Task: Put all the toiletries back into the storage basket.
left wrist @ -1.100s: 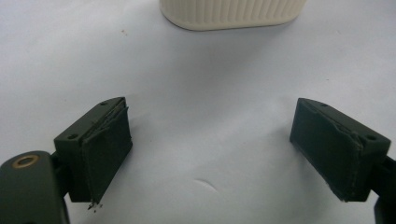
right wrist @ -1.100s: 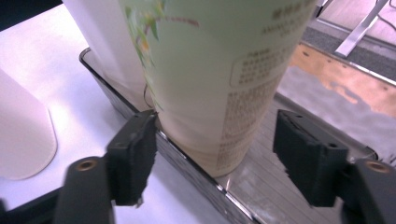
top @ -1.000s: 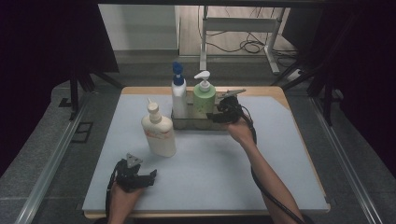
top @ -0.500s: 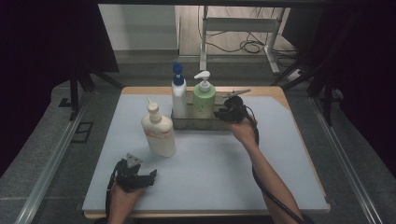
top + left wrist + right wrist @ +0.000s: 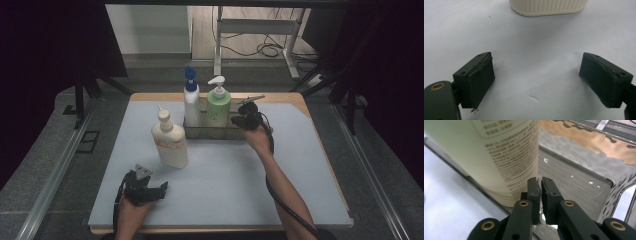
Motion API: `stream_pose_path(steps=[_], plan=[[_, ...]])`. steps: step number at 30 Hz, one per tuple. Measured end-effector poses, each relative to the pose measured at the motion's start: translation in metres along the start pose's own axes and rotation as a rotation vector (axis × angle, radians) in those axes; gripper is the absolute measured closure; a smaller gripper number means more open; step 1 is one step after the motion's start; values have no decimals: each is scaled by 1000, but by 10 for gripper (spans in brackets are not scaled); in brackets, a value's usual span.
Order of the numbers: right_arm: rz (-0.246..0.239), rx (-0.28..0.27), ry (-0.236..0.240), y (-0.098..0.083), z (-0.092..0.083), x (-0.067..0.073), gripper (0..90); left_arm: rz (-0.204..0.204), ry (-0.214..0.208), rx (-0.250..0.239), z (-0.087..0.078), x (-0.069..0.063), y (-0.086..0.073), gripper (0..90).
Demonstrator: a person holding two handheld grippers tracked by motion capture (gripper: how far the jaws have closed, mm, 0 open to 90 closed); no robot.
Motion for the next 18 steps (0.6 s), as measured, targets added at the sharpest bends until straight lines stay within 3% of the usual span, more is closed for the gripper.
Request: stream_pose_path(steps=[18], plan=[[18,50,-13,2,21,-2,892,-1,0,-1,0,0,0,121]])
Point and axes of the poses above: each handheld gripper's, and its own axes: z roughly forward along the jaws, y roughly out of its top, x roughly to its left, the point moved 6 cm from there along z, roughly forward along the jaws, and after that the axes turned 5 degrees about -x, right-handed, at the moved point
